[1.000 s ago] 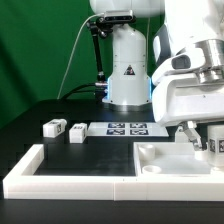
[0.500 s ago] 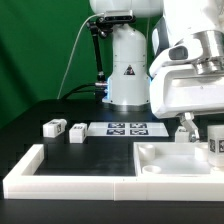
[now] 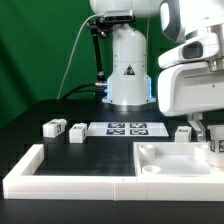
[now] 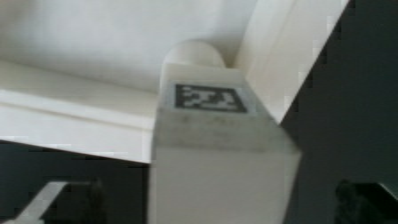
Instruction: Assemble one leg
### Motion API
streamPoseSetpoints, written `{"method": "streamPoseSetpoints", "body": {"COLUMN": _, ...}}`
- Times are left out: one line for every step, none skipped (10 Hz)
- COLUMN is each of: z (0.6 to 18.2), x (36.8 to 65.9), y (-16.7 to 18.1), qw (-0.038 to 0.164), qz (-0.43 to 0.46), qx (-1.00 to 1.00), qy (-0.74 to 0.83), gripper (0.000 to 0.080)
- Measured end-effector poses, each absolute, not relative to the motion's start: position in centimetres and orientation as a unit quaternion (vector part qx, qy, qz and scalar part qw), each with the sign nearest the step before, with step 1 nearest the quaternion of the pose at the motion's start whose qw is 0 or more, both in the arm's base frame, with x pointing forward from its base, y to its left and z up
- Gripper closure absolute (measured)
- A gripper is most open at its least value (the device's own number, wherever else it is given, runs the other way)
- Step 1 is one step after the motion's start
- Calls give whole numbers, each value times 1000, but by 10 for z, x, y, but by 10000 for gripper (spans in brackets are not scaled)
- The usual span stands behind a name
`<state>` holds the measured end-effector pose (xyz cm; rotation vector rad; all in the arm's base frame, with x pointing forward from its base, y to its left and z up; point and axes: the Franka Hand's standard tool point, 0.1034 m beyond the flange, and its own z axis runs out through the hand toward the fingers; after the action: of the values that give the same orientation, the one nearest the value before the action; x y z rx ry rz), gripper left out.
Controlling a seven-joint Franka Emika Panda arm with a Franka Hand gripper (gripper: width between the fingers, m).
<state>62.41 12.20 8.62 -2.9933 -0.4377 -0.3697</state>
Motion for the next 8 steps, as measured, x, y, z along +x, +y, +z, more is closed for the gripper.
{"method": "streamPoseSetpoints", "body": {"z": 84, "x": 619, "y": 121, "qw": 50, "qz": -62, "qx": -986, "qy": -147, "gripper": 151}}
{"method": "streamPoseSetpoints", "body": {"z": 84, "x": 619, "y": 119, "qw": 52, "qz": -13, "qx": -987, "qy": -150, "gripper": 151}}
{"method": "streamPoseSetpoints", "body": {"z": 84, "x": 622, "y": 118, "qw": 54, "qz": 12, "qx": -987, "qy": -153, "gripper": 151}}
{"method": "streamPoseSetpoints", "body": {"z": 82, "x": 628, "y": 115, "qw": 52, "qz": -11, "qx": -986, "qy": -156, "gripper": 151}}
{"method": "streamPoseSetpoints", "body": {"z": 80, "x": 625, "y": 114, "qw": 52, "qz": -14, "qx": -986, "qy": -155, "gripper": 151}}
{"method": "streamPoseSetpoints", "body": {"z": 80, "x": 626, "y": 115, "qw": 52, "qz": -14, "qx": -986, "qy": -156, "gripper": 151}}
{"method": "streamPoseSetpoints", "body": {"z": 80, "x": 626, "y": 114, "qw": 52, "qz": -14, "qx": -986, "qy": -155, "gripper": 285}}
{"method": "streamPoseSetpoints", "body": {"z": 80, "x": 626, "y": 115, "qw": 52, "qz": -14, "qx": -986, "qy": -156, "gripper": 423}}
